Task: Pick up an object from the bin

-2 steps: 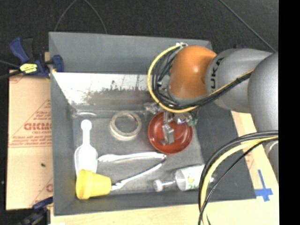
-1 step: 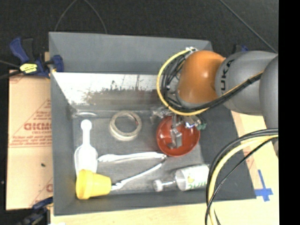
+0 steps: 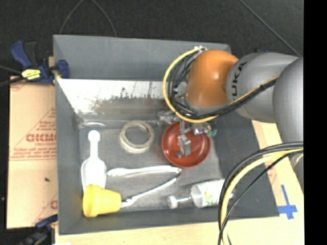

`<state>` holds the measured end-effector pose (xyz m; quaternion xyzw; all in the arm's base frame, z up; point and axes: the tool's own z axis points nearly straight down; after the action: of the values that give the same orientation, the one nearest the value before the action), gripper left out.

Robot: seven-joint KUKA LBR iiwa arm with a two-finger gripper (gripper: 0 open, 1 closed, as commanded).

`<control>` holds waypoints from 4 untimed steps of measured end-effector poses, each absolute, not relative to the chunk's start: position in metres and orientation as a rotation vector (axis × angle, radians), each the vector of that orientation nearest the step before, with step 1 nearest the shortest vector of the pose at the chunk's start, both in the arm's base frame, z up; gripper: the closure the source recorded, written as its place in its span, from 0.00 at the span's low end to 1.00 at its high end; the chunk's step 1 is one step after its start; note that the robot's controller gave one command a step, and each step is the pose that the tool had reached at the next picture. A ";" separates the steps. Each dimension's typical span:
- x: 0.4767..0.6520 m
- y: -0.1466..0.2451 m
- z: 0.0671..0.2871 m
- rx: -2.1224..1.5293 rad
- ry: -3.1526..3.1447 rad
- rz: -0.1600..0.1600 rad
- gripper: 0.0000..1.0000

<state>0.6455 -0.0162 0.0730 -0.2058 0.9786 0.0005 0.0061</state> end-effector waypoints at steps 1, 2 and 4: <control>0.637 -0.030 0.074 -0.653 3.058 -0.003 0.00; 0.649 -0.022 0.082 -0.645 3.042 -0.008 1.00; 0.651 -0.022 0.101 -0.640 3.035 -0.009 1.00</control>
Offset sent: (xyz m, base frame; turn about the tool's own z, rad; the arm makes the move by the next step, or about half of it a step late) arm -0.0028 -0.0036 0.0001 -0.0034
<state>0.6505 -0.0224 0.1013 -0.2063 0.9783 -0.0030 0.0197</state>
